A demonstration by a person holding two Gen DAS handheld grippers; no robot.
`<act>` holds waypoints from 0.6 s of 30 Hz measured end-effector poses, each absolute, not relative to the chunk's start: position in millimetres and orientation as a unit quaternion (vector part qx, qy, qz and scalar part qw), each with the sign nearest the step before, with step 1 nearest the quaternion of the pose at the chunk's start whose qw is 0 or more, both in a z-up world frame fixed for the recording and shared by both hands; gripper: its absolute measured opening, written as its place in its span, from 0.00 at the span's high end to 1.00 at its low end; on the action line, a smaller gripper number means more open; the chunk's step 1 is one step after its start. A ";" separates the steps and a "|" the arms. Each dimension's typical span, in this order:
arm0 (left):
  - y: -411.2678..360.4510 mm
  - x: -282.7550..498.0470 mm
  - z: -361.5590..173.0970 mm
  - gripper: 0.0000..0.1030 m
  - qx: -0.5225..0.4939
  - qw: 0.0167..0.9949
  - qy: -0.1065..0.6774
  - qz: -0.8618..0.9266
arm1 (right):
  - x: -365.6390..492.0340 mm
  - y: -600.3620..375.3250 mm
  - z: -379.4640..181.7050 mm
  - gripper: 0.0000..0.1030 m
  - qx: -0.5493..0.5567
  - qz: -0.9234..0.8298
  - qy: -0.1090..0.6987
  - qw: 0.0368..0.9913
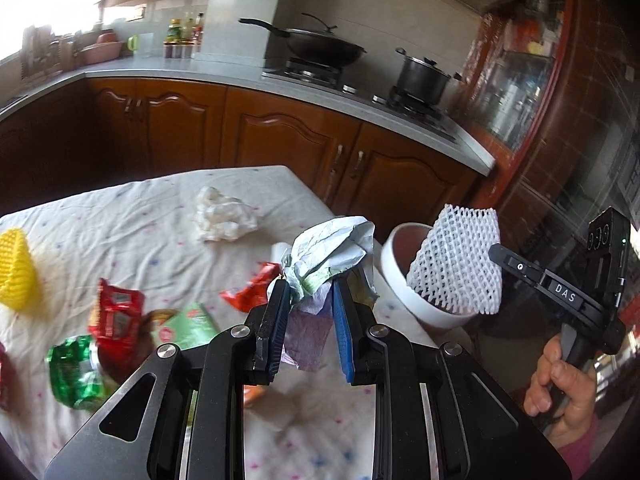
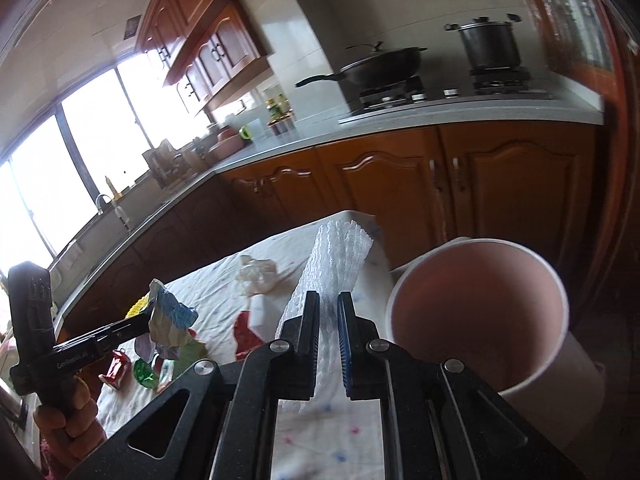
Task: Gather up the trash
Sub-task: 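Carry the silver wrapper and white foam net over the pink bin with both grippers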
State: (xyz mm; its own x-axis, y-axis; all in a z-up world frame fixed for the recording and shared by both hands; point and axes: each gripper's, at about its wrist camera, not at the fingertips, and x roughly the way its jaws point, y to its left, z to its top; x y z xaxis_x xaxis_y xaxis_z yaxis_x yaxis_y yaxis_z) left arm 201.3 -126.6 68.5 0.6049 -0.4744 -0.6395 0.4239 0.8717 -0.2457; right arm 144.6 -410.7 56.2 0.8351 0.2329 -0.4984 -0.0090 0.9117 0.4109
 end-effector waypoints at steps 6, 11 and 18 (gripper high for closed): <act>-164.7 202.3 62.6 0.80 -0.018 0.885 0.376 -0.275 | 128.0 -445.9 52.8 0.91 0.210 0.026 0.273 0.939; -202.7 204.8 58.9 0.80 -0.003 0.874 0.383 -0.299 | 120.2 -473.8 49.6 0.91 0.209 -0.009 0.269 0.940; -263.1 215.0 58.2 0.80 0.023 0.861 0.390 -0.327 | 123.2 -504.0 38.5 0.91 0.216 -0.037 0.276 0.936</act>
State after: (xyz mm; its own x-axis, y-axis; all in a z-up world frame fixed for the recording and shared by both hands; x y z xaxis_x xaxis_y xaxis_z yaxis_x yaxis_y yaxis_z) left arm 215.0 -263.1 58.2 0.4822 -0.5455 -0.6855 0.5814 0.7846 -0.2154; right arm 123.2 -504.0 38.5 0.8454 0.0498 -0.5318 0.1883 0.9039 0.3840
